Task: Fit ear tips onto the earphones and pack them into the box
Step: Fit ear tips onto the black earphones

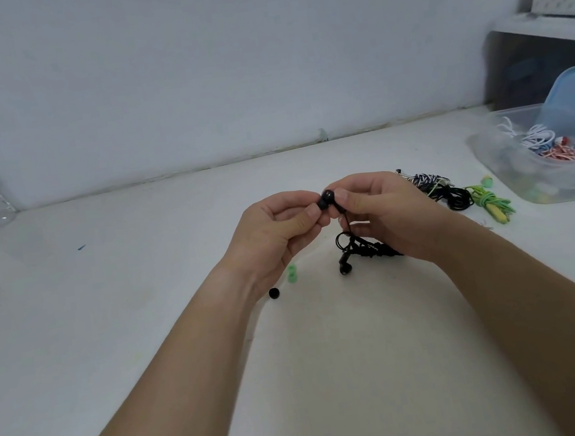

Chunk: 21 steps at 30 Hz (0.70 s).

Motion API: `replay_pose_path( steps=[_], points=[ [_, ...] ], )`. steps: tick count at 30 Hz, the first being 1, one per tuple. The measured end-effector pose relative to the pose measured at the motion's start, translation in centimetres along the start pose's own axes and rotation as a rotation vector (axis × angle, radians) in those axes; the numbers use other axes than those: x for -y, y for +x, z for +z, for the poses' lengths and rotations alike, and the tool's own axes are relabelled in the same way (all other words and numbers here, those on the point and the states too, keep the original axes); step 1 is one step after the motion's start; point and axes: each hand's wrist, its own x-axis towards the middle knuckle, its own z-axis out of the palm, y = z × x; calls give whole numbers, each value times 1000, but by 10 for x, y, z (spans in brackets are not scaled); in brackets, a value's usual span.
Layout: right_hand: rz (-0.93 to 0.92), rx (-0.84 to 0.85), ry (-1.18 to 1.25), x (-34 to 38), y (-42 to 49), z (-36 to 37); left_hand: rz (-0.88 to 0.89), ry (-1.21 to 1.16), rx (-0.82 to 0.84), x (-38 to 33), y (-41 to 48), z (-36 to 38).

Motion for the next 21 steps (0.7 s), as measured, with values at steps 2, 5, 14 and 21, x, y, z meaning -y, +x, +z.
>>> replay_pose_path(
  steps=[2,5,14,21],
  points=[
    [-2,0,-6,0,0,0,0,5,-1,0,0,0],
    [-5,-6,-13,0,0,0,-1,-6,-16,1,0,-1],
    [-53,-16,-64,-1,-1,4,26,-40,-51,3,1,1],
    [-87,-70,-80,-1,-2,9,63,-63,-57,6,3,2]
  ],
)
